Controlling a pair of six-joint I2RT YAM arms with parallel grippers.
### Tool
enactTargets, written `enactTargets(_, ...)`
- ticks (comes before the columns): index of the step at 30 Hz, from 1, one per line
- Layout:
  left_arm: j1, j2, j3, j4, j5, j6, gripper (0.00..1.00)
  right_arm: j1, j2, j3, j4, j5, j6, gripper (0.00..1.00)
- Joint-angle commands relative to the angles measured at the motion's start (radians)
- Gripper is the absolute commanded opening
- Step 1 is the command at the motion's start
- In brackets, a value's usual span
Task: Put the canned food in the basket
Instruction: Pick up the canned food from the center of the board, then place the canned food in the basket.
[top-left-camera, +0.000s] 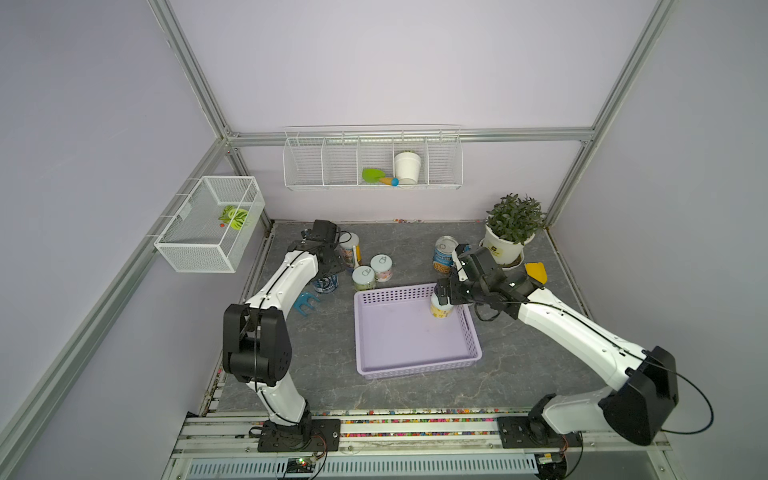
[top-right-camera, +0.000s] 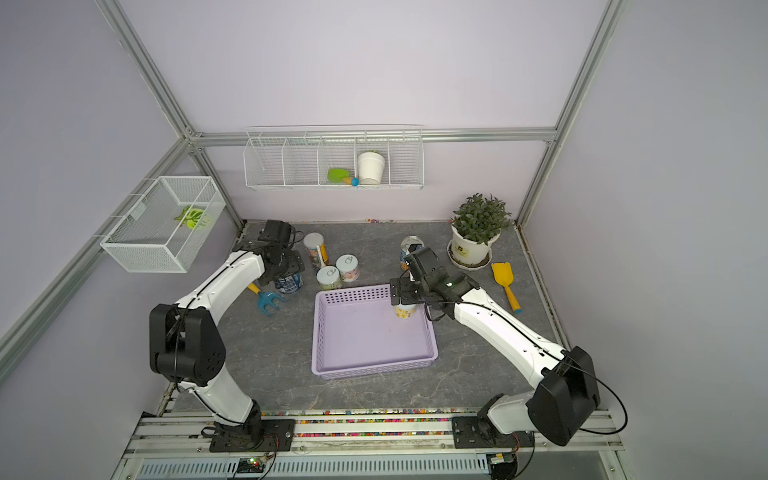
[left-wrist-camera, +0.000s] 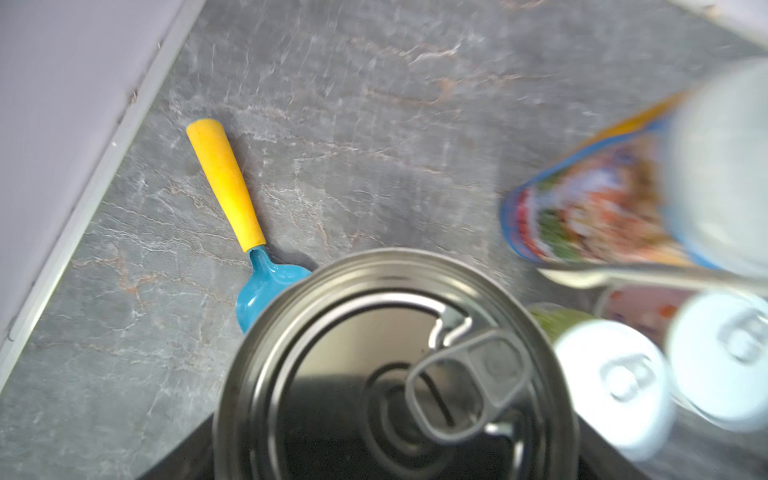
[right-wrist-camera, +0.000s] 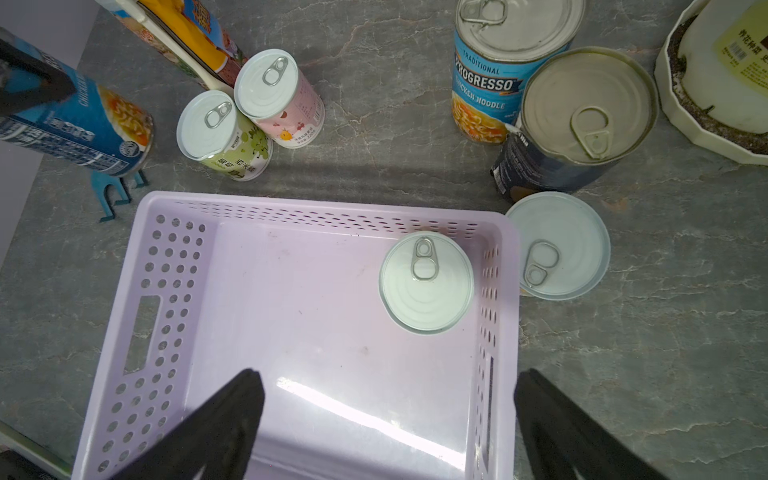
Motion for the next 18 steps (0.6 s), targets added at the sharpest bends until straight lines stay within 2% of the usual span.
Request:
enactTargets(1, -0.043, -0.073, 0.073, 0.011, -0.052, -0.029, 0.68, 0.0, 0.006, 0.021, -0.014, 0.002, 0.006, 0.98)
enactTargets(8, -0.147, -0.199, 0.056, -0.006, -0.044, -0.037, 0.67, 0.0, 0.006, 0.022, -0.019, 0.023, 0.006, 0.98)
enactTargets(15, -0.364, -0.327, 0.054, -0.034, -0.103, -0.052, 0.66, -0.003, -0.007, 0.02, -0.028, 0.083, 0.01, 0.98)
enactTargets(18, -0.428, -0.345, 0.046, -0.038, -0.092, -0.063, 0.66, -0.011, -0.01, 0.016, -0.031, 0.09, 0.011, 0.99)
